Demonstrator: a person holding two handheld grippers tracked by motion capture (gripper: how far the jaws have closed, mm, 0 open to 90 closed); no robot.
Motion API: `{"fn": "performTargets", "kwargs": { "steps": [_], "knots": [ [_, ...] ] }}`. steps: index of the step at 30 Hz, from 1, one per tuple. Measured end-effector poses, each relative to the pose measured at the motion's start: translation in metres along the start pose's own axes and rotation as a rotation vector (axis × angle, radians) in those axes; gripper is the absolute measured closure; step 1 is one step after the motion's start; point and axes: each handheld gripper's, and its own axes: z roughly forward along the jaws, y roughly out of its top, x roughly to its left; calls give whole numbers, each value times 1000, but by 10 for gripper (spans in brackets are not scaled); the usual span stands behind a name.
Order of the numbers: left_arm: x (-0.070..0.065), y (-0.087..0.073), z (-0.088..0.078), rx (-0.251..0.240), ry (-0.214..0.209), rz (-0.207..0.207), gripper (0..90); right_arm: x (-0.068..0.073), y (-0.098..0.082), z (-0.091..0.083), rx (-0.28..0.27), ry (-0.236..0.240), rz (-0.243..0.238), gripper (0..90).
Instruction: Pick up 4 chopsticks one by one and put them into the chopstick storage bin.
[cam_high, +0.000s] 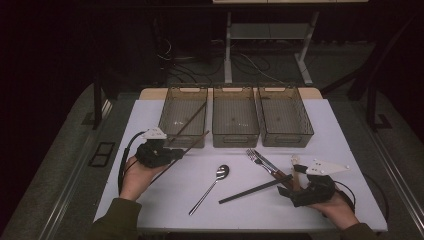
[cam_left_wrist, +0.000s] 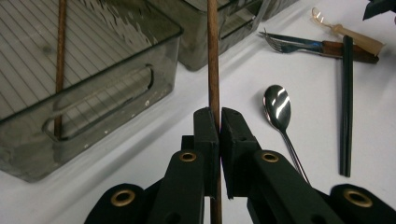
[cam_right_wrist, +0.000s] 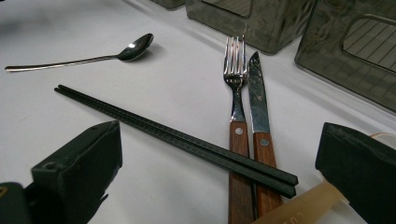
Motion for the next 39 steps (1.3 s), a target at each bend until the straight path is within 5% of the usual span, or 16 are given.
{"fn": "performTargets", "kwargs": {
  "steps": [15,39],
  "knots": [
    [9,19,7,-18,35,-6,854,0,0,0,2,0,1,8],
    [52,74,25,-15,88,-56,854,-1,-1,-1,-7,0,8,8]
  ]
}}
